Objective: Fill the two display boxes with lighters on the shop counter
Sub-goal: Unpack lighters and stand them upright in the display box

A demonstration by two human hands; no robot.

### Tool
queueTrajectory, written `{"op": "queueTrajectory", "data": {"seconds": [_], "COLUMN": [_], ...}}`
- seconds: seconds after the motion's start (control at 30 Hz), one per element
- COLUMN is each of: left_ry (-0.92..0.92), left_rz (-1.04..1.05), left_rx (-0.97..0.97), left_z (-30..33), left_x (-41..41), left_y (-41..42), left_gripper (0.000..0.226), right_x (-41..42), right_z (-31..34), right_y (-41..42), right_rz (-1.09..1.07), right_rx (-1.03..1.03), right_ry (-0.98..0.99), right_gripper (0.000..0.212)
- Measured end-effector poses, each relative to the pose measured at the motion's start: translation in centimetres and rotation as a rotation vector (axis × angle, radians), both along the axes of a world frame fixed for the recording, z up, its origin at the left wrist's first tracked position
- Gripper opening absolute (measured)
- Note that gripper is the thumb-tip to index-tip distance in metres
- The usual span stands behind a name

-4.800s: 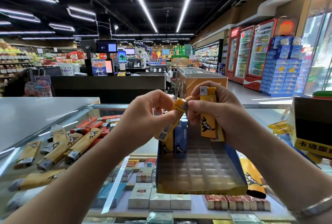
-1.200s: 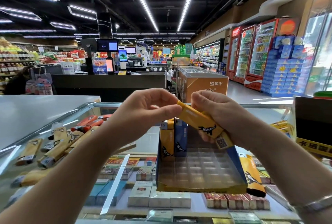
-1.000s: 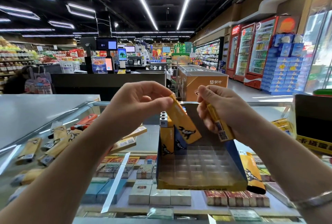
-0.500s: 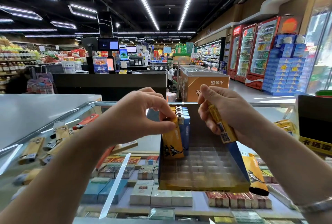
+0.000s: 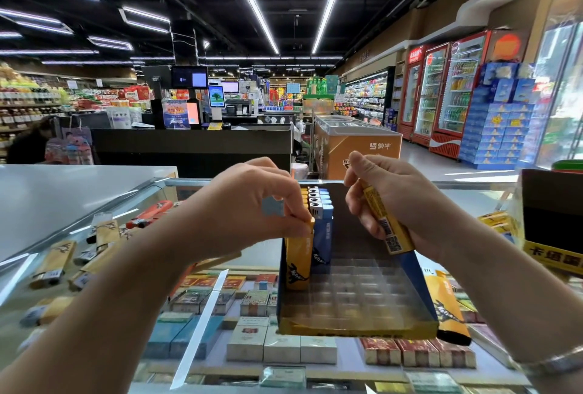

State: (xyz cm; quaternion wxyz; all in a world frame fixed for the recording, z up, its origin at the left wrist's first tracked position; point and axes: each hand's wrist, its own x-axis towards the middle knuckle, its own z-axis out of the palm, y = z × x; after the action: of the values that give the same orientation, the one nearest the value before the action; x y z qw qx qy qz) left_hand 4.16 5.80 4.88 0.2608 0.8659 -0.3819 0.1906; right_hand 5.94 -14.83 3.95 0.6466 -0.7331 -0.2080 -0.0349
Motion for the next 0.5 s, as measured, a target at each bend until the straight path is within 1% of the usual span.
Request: {"op": "queueTrajectory", "data": {"seconds": [0.13,0.23,0.3,0.37,0.43,0.5], "left_ry": [-0.025,0.012,0.045,0.03,0.005,-0.023], "left_rz": [0.025,0.042,0.036,0.034,0.043,0.06], "left_rx": [0.019,0.024,0.007,-0.013,-0.043,-0.084], "left_z": [-0.16,-0.02,-0.05,-0.23,-0.39,-0.52], "left_x": [0.16,0.24,0.24,0.22,0.22,0.3], "left_y": [0.0,0.35,0.41,0.18,-0.19,-0.53], "left_gripper": [0.014,0.012,0.019,0.026,0.029,0.03], "right_x": [0.01,0.08,0.15,0.21,0.26,0.47], "right_z": [0.0,-0.07,-0.12,-0.1,0.02,0.11], "right_y": [-0.06,-0.08,-0.12,-0.19,-0.32,-0.54], "right_rz": [0.007,0.009,0.009,0.006,0.022,0.059], "right_rx": [-0.004,-0.001,-0.01,-0.033,-0.023,0.045], "right_ry": [0.001,0.012,0.02,0.03,0.062,0.127], "right_gripper": [0.035,0.033,0.033,0.034,0.041,0.051]}}
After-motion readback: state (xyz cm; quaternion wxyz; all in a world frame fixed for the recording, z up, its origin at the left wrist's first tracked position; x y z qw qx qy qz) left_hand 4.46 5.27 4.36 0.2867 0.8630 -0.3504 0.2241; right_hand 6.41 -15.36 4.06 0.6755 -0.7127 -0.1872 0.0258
